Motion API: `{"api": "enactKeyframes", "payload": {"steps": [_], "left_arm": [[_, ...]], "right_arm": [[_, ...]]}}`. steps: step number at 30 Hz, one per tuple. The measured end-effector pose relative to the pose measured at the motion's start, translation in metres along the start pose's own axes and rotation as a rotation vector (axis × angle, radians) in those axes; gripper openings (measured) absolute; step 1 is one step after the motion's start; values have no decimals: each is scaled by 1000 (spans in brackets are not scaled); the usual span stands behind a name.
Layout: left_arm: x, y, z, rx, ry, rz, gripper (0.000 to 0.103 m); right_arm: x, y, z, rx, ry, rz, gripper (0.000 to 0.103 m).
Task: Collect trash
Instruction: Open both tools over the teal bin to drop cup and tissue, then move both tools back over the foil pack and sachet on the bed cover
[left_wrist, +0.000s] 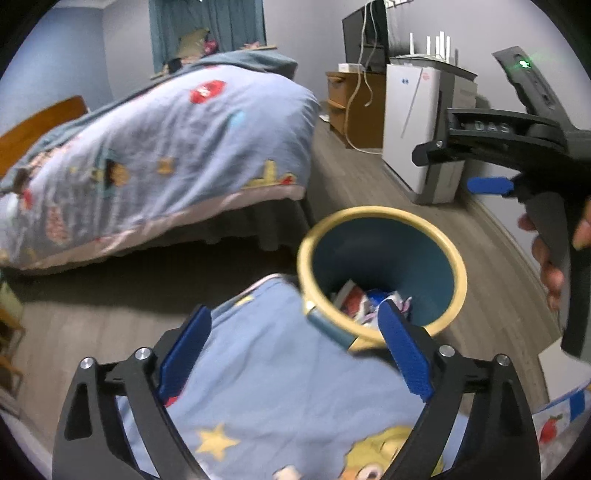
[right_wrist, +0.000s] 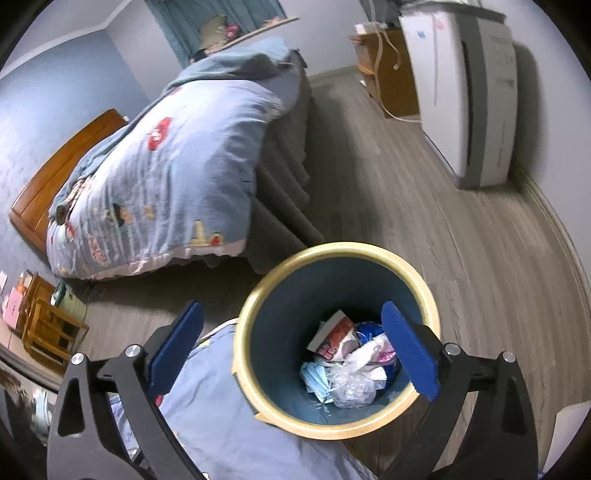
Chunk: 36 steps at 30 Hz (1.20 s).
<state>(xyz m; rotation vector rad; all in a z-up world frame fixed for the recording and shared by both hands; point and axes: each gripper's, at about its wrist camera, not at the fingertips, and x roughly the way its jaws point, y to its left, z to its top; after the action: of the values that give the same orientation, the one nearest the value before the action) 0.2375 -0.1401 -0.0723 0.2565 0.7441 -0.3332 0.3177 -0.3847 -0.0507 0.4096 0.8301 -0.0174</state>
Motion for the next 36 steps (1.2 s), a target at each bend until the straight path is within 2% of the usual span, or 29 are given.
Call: {"api": "enactKeyframes", "payload": {"steps": [4,8,13,17,20,23,27,33,35,36], "left_arm": [[-39,24,-14,-14,-14,40,92],[-80,58,-32,-76,-26,89,93],[-128,101,-64,-79,-31,218,94],[-157,139,-92,-154,-36,289,95],[-164,168,-113,-245,-26,313,95],[-165,193,-132,-316,20,337,95],[-164,208,-146,-322,58,348,95],[-150,210,-159,-328,108,320,95],[-141,212,-165,-334,148,295,95],[-140,212,-166,-341,153,285,95]], "right_arm": [[-9,27,-6,-63,-15,11,97],[-15,60,-21,-139,-11,37,97],[-21,103,-48,-212,34,96,97],[-24,132,-70,-239,69,124,97],[-21,153,-92,-273,111,136,97],[-13,171,-116,-310,161,121,97],[1,190,-145,-363,224,97,97],[30,205,-192,-464,326,69,97],[41,210,-207,-505,361,64,96],[45,212,-213,-516,372,63,93]]}}
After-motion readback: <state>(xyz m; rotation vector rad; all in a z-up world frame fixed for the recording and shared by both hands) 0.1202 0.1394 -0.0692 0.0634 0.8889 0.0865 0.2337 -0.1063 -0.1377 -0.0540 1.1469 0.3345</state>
